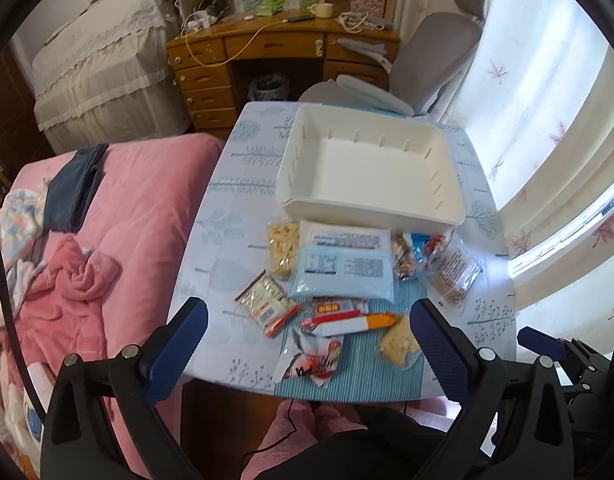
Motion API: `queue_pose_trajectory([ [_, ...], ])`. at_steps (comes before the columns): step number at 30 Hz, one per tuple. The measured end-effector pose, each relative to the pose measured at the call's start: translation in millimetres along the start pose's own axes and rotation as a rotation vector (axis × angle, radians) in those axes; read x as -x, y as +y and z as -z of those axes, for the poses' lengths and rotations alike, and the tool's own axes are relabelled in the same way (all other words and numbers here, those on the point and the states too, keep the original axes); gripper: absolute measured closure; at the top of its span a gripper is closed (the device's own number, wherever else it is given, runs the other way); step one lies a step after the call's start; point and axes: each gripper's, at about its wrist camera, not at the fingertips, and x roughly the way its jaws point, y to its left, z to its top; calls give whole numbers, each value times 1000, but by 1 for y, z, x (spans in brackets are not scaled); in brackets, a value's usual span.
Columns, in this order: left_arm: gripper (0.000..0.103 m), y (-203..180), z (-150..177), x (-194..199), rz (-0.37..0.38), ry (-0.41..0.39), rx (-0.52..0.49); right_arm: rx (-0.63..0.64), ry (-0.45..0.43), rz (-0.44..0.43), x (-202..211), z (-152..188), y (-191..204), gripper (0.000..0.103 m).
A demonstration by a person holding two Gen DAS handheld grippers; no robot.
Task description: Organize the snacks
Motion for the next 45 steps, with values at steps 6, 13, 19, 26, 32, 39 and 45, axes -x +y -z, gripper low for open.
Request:
queue_pose_trajectory([
  [6, 2, 12, 13, 1, -32, 21, 33, -40, 37, -37, -13, 6, -6, 2],
  [13, 2, 35, 12, -3, -36, 41, 80, -120, 50, -27, -20, 10, -12, 2],
  [19, 2, 58, -1, -5, 12, 3, 58, -222, 6, 4, -17, 13, -6, 2],
  [26, 2, 98, -26, -9, 65, -23, -9, -400, -60, 30, -16, 22, 11, 2],
  [32, 2, 126, -37, -31, 132, 14, -80, -579, -77, 54, -26, 47, 25, 2],
  [39, 2, 135, -43, -55, 196, 62, -227, -750, -65, 72, -44, 77, 43, 2],
  [45, 2, 126, -43, -86, 236, 135, -353, -832, -16, 53, -70, 91, 55, 2],
])
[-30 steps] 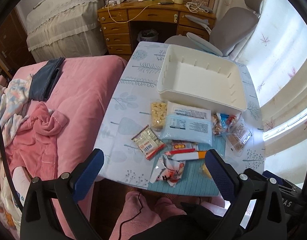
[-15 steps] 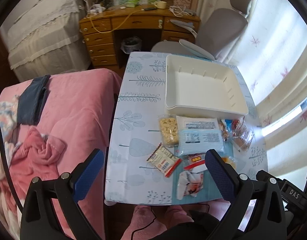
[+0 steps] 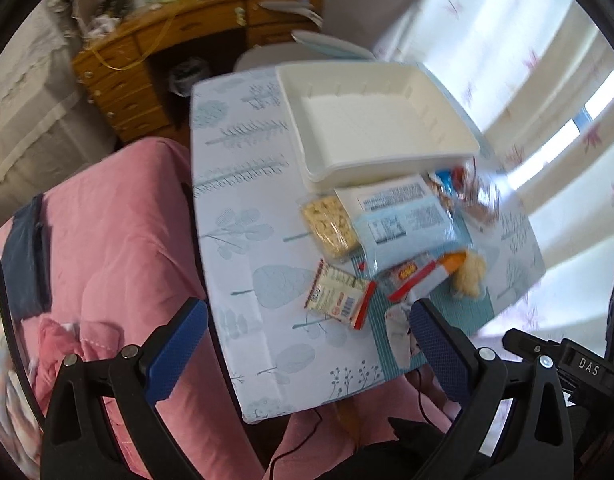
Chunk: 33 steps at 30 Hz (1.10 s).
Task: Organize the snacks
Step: 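Grasp the white-and-red snack packet with the left tool while the right tool grasps the bun bag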
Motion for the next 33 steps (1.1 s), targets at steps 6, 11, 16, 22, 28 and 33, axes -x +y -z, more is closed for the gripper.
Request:
queue_pose_trajectory([
  [6, 2, 2, -5, -45, 24, 127, -5, 36, 82, 29, -31, 6, 10, 2],
  [11, 2, 2, -10, -94, 35, 243, -1, 133, 130, 92, -63, -1, 24, 2],
  [16, 2, -8, -13, -145, 21, 340, -26, 192, 199, 138, -96, -11, 31, 2],
  [22, 2, -23, -10, -201, 19, 450, -61, 247, 268, 226, -131, -17, 29, 2],
  [28, 3, -31, -7, -240, -12, 512, -70, 290, 308, 226, -147, -25, 31, 2],
  [33, 8, -33, -5, -258, -14, 553, -60, 312, 344, 231, -161, -30, 38, 10],
])
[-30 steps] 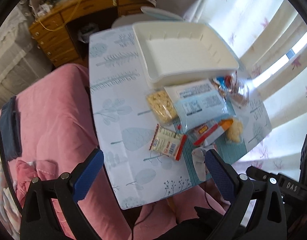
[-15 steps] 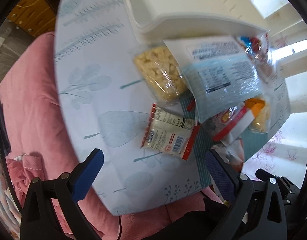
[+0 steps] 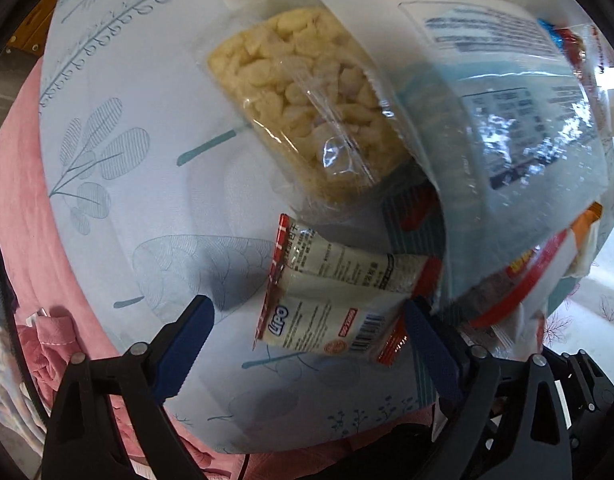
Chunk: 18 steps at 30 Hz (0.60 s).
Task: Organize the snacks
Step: 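Grasp the white-and-red snack packet with the left tool while the right tool grasps the bun bag, then carry both packets into the white tray and open both tools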
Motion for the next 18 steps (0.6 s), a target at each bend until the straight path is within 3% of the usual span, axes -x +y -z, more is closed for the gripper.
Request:
queue_pose_trajectory([
  [6, 17, -2, -3, -8, 18, 5, -1, -5, 41, 0, -6, -16, 1, 17],
  [11, 38, 4, -5, 7, 6, 11, 11, -4, 46, -2, -5, -22, 7, 28],
  [18, 47, 3, -8, 17, 14, 1, 30, -15, 29, -2, -2, -21, 20, 35],
])
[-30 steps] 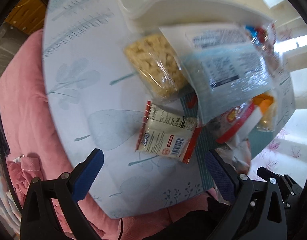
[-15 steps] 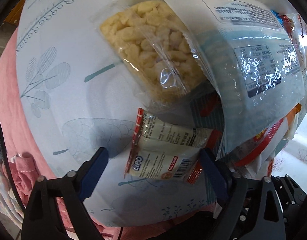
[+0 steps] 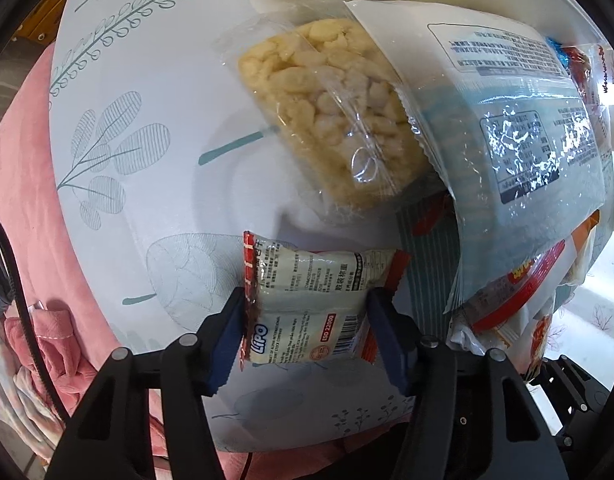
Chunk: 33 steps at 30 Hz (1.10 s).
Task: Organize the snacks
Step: 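Carry both packets into the white tray and open both tools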
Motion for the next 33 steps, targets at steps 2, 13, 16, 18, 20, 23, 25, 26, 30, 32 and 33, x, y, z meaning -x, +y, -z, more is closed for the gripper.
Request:
queue_pose_trajectory([
  [2, 54, 6, 7, -1, 7, -1, -2, -5, -6, -5, 0, 2, 4, 37],
  [13, 57, 41, 41, 14, 7, -7, 40, -40, -68, -42, 13, 41, 18, 39],
  [16, 57, 50, 49, 34, 7, -49, 53, -43, -86, -61, 27, 43, 23, 39],
  [18, 57, 60, 54, 48, 12, -77, 69, -38, -95, -75, 34, 45, 28, 39],
  [20, 57, 70, 60, 64, 9, -104, 92, -26, -102, -86, 40, 49, 35, 39],
  [23, 57, 80, 70, 85, 8, -145, 112, -7, -114, -114, 51, 52, 41, 39],
  [25, 57, 92, 72, 106, 15, -186, 119, 7, -133, -132, 61, 53, 46, 39],
  [26, 57, 94, 75, 116, 19, -211, 123, 12, -142, -141, 66, 54, 48, 39],
  [30, 57, 89, 82, 151, 38, -289, 144, 38, -171, -186, 86, 51, 55, 39],
  [32, 57, 88, 82, 167, 52, -326, 160, 60, -185, -209, 99, 47, 58, 39],
  [33, 57, 87, 81, 174, 58, -345, 165, 72, -193, -214, 105, 45, 59, 39],
])
